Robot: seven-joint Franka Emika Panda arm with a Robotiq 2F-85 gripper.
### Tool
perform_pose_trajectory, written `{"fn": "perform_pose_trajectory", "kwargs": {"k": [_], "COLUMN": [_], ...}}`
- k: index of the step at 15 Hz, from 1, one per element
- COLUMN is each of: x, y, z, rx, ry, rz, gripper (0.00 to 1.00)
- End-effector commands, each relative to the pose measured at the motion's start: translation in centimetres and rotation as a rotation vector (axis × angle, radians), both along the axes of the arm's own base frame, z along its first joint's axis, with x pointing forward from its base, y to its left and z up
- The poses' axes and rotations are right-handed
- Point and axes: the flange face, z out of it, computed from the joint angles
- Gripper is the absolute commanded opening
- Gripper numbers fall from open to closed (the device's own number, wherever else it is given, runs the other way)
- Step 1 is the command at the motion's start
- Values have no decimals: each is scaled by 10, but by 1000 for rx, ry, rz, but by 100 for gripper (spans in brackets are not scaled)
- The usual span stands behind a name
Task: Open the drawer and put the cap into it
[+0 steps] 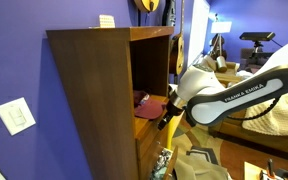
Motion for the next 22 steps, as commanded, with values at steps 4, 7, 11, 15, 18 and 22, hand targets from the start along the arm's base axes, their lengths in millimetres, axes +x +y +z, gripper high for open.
{"fn": "perform_pose_trajectory", "kwargs": {"k": [4, 7, 11, 15, 18, 22], "x": [10, 12, 9, -4, -16, -32], "y": [2, -1, 0, -7, -15, -22], "z": [-7, -10, -10, -10, -12, -12], "rx": [39, 41, 69, 102, 86, 42], "ry": [-19, -23, -4, 50, 116, 209], "rz": [6, 6, 24, 63, 79, 94], "gripper": [9, 1, 4, 4, 4, 4]}}
